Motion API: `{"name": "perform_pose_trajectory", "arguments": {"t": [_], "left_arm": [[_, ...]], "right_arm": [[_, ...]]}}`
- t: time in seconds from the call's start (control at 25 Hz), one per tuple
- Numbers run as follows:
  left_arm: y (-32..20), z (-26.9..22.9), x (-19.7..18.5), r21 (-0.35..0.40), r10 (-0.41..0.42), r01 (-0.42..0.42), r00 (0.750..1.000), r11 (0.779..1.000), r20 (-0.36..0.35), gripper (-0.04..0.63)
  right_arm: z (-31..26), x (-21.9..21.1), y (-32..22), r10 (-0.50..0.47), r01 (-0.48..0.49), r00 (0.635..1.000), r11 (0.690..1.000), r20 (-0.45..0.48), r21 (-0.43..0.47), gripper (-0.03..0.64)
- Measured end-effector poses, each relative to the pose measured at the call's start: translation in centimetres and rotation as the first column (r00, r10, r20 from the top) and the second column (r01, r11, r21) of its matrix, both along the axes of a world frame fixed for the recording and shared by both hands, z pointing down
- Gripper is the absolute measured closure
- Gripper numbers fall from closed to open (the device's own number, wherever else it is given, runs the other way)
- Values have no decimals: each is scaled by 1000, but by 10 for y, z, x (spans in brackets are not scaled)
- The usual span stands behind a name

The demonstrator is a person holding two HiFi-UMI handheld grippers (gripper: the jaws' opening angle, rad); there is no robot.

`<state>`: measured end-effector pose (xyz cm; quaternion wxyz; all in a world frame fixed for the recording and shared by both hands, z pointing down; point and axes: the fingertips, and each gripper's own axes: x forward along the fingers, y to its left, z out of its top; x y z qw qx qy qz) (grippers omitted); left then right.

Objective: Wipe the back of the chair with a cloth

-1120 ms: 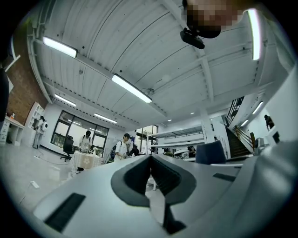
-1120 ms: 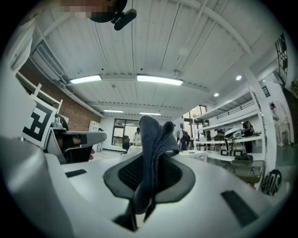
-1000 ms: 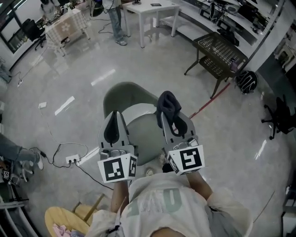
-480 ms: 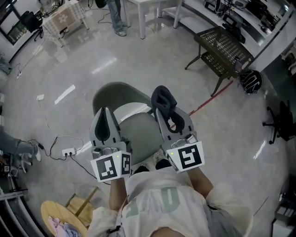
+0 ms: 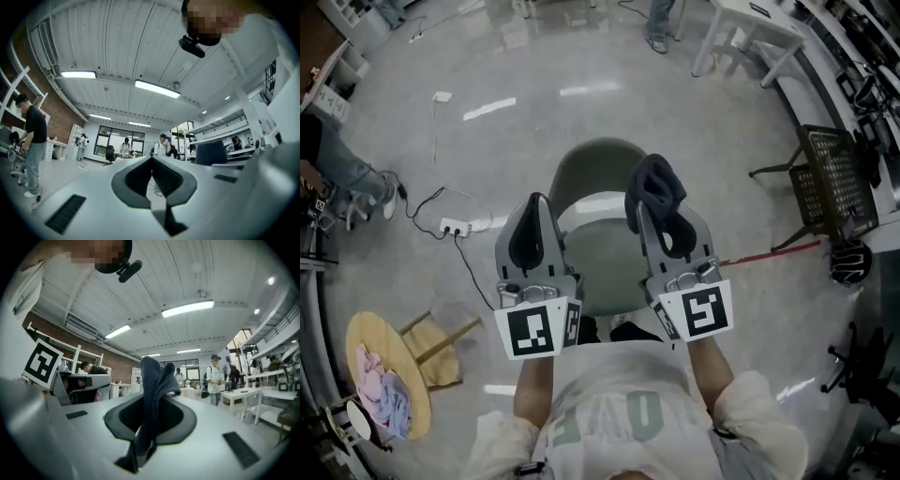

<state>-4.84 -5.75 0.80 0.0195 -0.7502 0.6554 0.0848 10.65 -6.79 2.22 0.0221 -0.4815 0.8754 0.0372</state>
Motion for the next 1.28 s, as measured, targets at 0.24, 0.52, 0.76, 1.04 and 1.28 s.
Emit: {"name": "perform_pose_trajectory", "arguments": {"t": [0.24, 0.52, 0.76, 1.04, 1.28], "left_arm": [[-39, 81, -50, -61, -75, 76, 997, 995, 16, 579], [-87, 197, -75, -97, -92, 91, 996, 991, -12, 579], [-110, 270, -83, -144, -104, 99, 994, 985, -28, 580], [-114, 311, -94, -219, -136, 125, 990, 968, -36, 580], [-121, 324, -85, -242, -129, 116, 991, 963, -41, 580]], "right_arm": [[81, -71, -59, -114, 115, 993, 991, 23, -73, 560], [197, -140, -105, -209, 218, 975, 967, 73, -130, 560], [268, -171, -146, -232, 237, 971, 961, 50, -142, 560], [297, -192, -171, -284, 289, 957, 945, 57, -152, 560], [319, -184, -186, -240, 236, 971, 950, 6, -205, 560]]}}
